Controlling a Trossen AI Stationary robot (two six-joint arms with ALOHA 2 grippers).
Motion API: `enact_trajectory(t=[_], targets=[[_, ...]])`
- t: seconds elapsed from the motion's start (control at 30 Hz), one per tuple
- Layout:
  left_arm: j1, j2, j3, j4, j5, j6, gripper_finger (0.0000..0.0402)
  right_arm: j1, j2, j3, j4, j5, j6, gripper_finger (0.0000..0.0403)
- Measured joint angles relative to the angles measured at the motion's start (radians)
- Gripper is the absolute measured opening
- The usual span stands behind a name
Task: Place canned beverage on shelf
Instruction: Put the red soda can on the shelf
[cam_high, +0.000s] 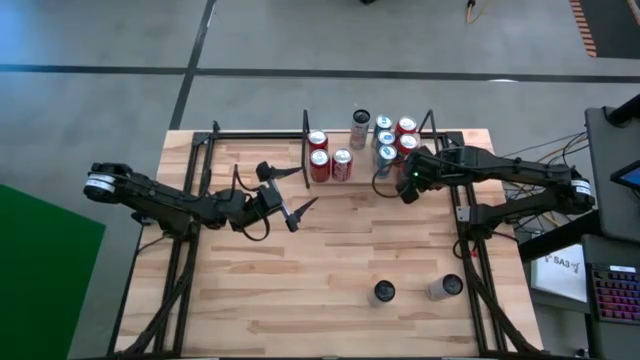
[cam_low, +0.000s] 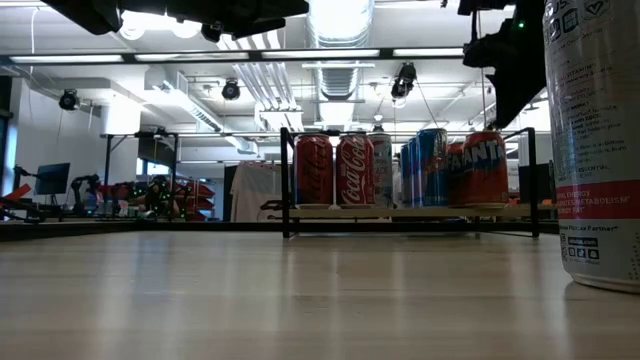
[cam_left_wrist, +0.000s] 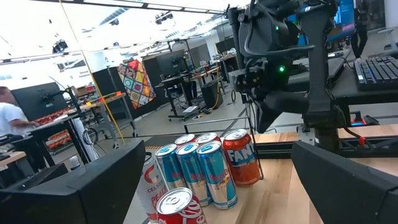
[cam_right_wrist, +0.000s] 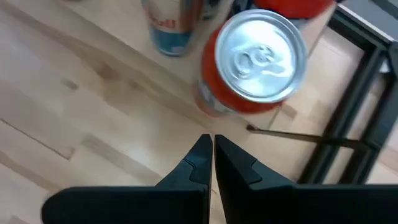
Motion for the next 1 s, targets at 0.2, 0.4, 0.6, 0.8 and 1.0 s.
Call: enact_trajectory(t=[0.2,0.4,0.6,0.8,1.0], targets=[[0.000,0.000,0.000,-0.001,0.000,0.000,0.0389,-0.006,0.000,0.000,-0.010,0.114,0.005,0.0009],[0.000,0.000,0.000,-0.002,0.000,0.000,0.0389,-0.029,0.000,-0.010,-0.008,0.110,0.004,0.0009],[0.000,0.000,0.000,-0.002,0.000,0.000,0.0389,-0.031,0.000,-0.055,0.003,0.109,0.009,0.0009],[0.000,0.000,0.000,-0.002,0.000,0.000,0.0389,-0.031,-0.001,-0.061,0.013,0.204,0.013,0.0009],[0.000,0.000,0.000,-0.003,0.000,0.000,0.0389,-0.040,-0.002,-0.061,0.013,0.237,0.005,0.0009]])
